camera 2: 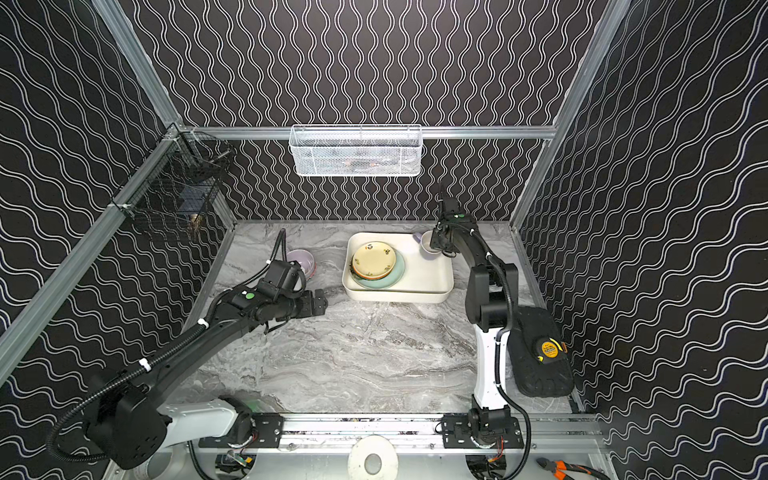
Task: Place the mixed dishes into the plastic bin
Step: 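Carry the lavender mug with the right gripper into the bin while the left withdraws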
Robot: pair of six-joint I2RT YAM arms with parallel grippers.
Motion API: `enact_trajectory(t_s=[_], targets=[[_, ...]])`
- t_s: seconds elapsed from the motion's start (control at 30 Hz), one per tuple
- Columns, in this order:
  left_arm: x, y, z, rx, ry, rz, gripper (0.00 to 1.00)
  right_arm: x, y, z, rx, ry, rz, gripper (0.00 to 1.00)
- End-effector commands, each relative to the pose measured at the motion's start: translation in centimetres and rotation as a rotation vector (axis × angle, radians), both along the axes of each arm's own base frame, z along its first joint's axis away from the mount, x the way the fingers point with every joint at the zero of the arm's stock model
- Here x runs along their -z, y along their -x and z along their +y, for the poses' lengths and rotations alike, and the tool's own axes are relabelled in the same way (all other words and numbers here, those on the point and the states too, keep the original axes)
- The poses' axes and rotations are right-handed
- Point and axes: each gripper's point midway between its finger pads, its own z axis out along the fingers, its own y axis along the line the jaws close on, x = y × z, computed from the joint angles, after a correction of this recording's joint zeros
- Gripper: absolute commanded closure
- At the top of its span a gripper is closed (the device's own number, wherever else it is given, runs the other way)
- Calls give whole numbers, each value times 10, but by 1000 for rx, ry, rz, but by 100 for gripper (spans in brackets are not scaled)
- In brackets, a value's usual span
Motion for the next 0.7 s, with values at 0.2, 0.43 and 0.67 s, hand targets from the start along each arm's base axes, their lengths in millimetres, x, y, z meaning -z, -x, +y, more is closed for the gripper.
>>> enact_trajectory(t_s=[0.2, 0.43, 0.67], targets=[[6, -5, 1, 21, 26, 12, 1, 8, -6, 11, -39, -51, 2, 82], [7, -7, 4, 9, 20, 16, 1, -14, -4, 7, -42, -26, -39, 65], [5, -15, 16, -32, -14, 14, 1, -79, 13, 7, -31, -39, -162, 49]])
